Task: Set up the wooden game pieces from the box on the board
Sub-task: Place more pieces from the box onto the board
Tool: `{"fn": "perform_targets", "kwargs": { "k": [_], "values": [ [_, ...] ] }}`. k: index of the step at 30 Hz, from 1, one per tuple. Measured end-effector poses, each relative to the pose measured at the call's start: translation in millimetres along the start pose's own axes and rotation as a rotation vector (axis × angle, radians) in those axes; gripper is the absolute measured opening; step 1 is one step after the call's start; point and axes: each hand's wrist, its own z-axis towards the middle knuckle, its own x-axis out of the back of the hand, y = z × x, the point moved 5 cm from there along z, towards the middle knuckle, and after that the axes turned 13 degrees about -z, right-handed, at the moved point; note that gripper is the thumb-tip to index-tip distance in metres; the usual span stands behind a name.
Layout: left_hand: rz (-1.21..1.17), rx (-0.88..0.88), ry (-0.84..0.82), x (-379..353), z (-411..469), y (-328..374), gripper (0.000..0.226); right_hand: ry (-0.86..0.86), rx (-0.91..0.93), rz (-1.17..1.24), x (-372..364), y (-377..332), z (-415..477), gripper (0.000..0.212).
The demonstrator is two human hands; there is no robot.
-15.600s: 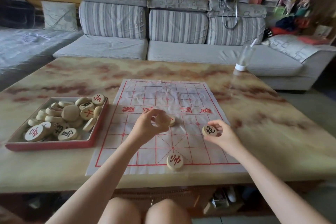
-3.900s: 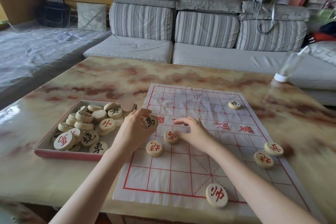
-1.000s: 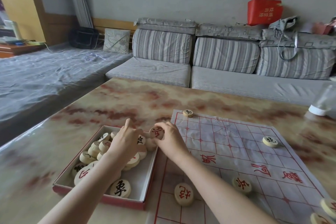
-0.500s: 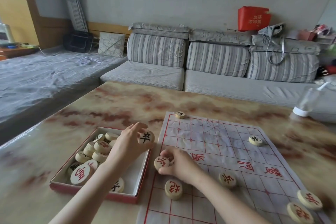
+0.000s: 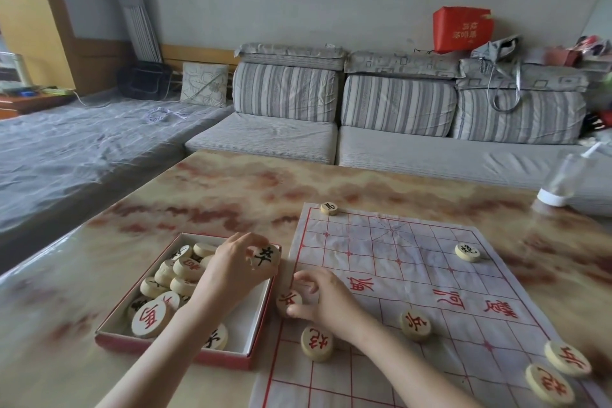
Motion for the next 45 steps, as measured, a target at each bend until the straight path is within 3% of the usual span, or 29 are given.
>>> {"fn": "perform_targets", "kwargs": {
  "k": [5,15,19,23,27,32,35,38,45],
  "values": [
    [-0.021,-0.004,-0.102,-30,18,14,0.041,0.125,-0.058,0.046,38,32,-9,0.035],
    [-0.022,0.050,-0.288,-144,66,39,0.036,0.279,-0.179,0.093,83,102,-31,0.021],
    [0.033,0.068,-0.290,-165,77,34,0.032,0.292,-0.185,0.098,85,114,-34,0.021],
    [0.120,0.060,-0.296,-173,80,29,0.048,0.290,-0.167,0.074,84,118,-37,0.023],
    [0.176,0.036,-0.315,-179,78,28,0.039,0.276,-0.151,0.063,84,119,-40,0.024],
    [0.141,0.008,-0.259,-170,73,29,0.052,0.257,-0.152,0.073,81,115,-40,0.024],
    [0.151,-0.002,-0.247,-151,67,29,0.042,0.251,-0.133,0.083,79,105,-38,0.024],
    [0.189,-0.032,-0.201,-119,57,26,0.032,0.243,-0.112,0.114,73,88,-34,0.024],
    [0.287,-0.013,-0.071,-20,29,-11,0.037,0.164,-0.049,0.165,47,39,-27,0.025]
  ]
}}
